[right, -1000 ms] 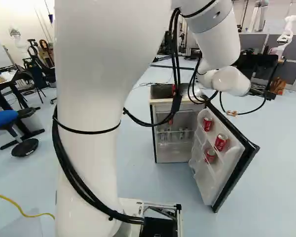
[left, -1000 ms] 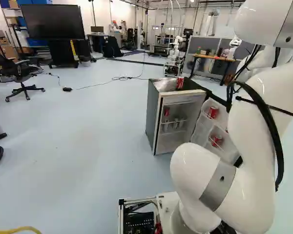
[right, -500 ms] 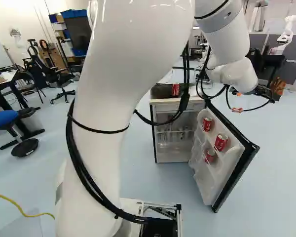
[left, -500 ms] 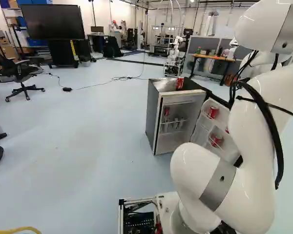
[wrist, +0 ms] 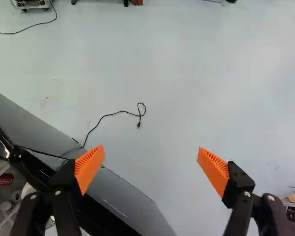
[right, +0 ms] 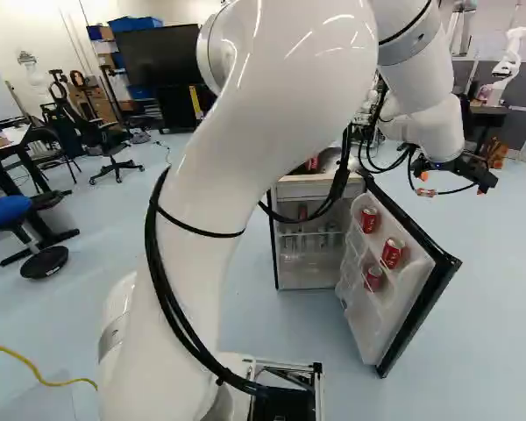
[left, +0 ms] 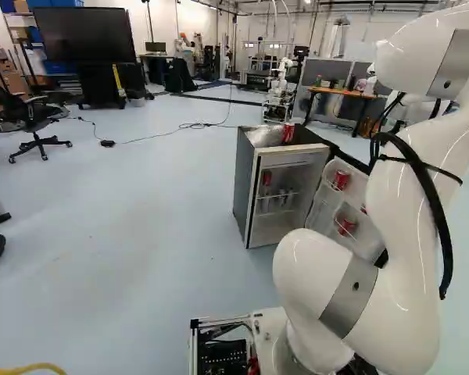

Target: Grab a drink from the fridge

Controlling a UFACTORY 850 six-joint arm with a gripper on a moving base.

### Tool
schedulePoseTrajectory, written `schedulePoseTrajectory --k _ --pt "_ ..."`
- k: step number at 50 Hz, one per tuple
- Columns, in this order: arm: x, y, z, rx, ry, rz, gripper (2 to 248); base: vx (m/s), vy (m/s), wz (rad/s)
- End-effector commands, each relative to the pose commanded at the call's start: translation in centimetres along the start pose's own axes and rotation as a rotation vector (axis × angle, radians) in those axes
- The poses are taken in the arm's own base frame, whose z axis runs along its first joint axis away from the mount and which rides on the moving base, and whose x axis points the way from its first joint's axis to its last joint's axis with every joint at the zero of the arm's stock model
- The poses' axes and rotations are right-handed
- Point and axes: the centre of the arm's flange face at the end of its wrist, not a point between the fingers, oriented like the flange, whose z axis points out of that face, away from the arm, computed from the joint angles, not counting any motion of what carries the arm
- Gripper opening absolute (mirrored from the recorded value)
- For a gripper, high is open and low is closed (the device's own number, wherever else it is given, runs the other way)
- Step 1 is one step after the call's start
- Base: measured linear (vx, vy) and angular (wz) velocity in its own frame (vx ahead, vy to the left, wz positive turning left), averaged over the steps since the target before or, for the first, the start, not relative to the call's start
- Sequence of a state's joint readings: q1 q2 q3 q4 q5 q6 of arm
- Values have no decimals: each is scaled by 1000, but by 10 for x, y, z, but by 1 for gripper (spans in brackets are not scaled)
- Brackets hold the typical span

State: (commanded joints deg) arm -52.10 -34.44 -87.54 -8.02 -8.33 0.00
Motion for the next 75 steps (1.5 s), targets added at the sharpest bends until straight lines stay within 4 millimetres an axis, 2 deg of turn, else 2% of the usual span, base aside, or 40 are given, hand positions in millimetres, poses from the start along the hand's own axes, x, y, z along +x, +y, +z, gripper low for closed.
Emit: schedulePoseTrajectory --k 24,38,54,75 --pt "7 0 36 -4 -195 -1 247 0 0 0" --pt "3 -1 68 -4 -306 -2 247 0 0 0" --pt "4 -4 107 -5 -311 -3 247 0 0 0" --pt "-3 -3 110 -11 -388 -19 247 0 0 0"
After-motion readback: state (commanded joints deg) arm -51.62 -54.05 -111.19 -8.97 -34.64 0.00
